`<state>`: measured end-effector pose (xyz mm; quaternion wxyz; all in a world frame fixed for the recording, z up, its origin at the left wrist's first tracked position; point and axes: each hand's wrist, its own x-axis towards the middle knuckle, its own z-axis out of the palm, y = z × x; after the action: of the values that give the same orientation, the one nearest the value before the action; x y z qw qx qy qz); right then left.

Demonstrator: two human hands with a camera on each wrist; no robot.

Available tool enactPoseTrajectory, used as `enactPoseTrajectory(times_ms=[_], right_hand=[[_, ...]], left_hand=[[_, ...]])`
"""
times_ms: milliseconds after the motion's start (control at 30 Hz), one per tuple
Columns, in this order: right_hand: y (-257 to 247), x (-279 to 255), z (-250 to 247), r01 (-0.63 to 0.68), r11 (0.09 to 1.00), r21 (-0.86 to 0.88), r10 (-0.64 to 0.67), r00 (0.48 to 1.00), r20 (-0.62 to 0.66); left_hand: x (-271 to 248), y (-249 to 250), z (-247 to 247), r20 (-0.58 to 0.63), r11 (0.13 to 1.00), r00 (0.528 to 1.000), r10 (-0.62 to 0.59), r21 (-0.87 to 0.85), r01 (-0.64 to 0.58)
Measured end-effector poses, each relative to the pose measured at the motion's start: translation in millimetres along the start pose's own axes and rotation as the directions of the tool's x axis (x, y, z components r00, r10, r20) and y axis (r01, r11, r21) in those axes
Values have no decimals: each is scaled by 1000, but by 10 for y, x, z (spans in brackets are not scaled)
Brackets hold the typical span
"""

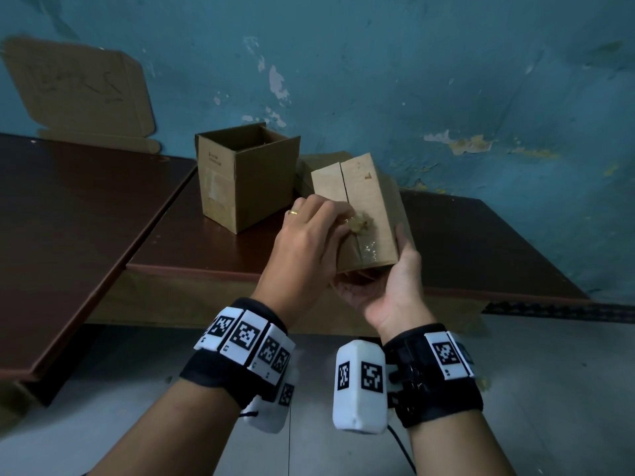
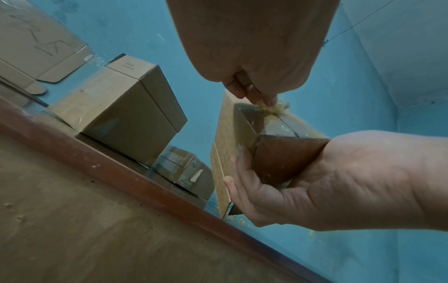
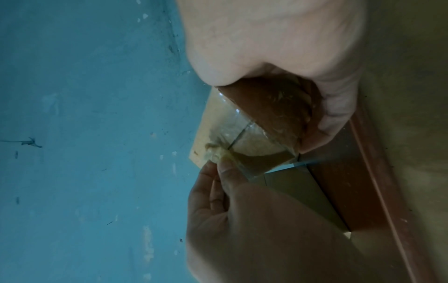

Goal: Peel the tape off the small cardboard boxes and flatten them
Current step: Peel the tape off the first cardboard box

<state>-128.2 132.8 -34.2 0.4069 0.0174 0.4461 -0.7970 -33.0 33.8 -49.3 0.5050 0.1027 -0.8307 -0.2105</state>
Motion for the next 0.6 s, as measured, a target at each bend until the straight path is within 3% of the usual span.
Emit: enactPoseTrajectory(times_ms=[300,500,600], right_hand=[[-17,18,-14,15,999,-33,-16,1000,-20],[-42,22,-24,14,1000,-22,-15,1000,-20],[-22,20,-2,15,1000,-19,-15,1000,-26]], left_hand=[[32,41,-83,149,978,982,-119,-152,141],[-9,120,-97,210,994,975,-71,-72,88],[4,83,-60,157,994,985,-76,-70,88]])
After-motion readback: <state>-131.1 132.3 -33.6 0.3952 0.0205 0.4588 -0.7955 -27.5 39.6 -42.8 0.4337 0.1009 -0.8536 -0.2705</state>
